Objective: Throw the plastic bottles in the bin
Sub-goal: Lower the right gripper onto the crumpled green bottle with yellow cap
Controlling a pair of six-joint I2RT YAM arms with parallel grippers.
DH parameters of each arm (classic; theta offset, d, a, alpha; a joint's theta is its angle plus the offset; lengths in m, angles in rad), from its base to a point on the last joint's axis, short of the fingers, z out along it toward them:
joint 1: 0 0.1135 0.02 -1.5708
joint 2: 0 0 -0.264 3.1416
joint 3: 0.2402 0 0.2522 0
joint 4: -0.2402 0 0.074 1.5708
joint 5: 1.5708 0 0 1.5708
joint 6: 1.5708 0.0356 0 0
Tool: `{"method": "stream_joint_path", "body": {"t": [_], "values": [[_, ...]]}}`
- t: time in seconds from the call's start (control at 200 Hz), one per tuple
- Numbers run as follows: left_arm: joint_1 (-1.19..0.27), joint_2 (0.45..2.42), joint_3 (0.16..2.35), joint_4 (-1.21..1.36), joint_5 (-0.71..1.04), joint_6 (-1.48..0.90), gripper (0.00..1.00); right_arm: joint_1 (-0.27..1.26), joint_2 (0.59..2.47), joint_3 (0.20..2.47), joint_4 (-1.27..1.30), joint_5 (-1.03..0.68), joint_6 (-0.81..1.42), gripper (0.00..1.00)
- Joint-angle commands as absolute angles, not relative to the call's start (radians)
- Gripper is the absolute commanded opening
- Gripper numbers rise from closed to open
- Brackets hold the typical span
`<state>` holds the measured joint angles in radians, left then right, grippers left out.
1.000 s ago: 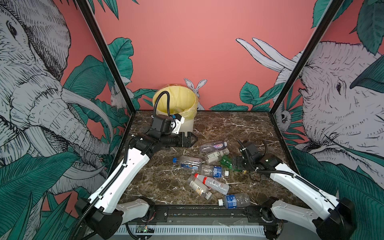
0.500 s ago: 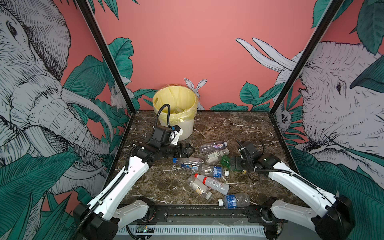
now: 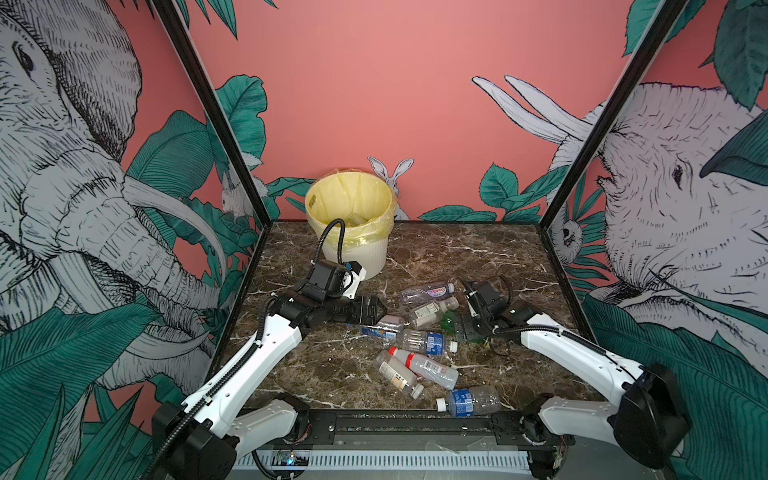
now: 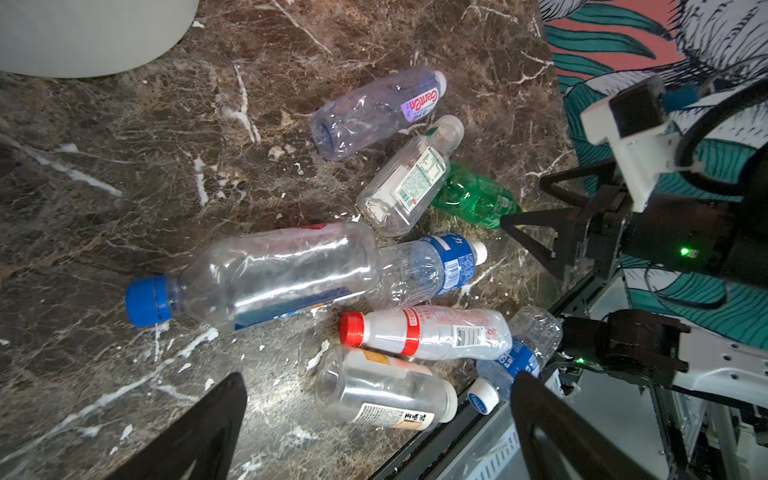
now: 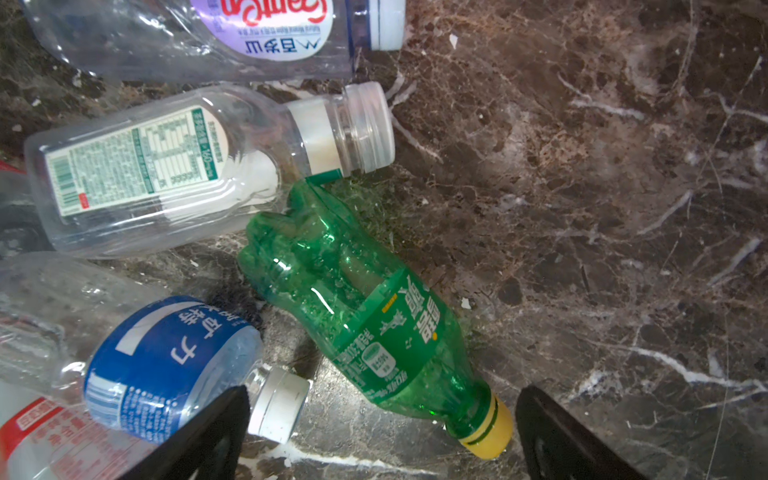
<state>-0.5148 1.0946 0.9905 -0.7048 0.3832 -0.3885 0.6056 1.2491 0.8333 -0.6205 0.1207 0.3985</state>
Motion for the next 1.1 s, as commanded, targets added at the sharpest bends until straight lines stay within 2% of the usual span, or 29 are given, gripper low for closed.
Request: {"method": "stream_joint_path", "body": {"t": [0.0,0.39,1.095], "values": [[-0.517,1.078,0.963,-0.740,0.354,-0.351,1.00,0.601,1.261,0.869,-0.571,0.130,0.304,0.99],[-0.518,1.081,0.943,-0.752,0.318,-0.339,0.99,0.597,1.418,0.952,-0.591,0.140,0.178,1.00],[-0.517,1.089,0.945,-0.769,0.285,-0.329,0.99,0.560,1.556,0.920,-0.532,0.054,0.232,0.99]]}}
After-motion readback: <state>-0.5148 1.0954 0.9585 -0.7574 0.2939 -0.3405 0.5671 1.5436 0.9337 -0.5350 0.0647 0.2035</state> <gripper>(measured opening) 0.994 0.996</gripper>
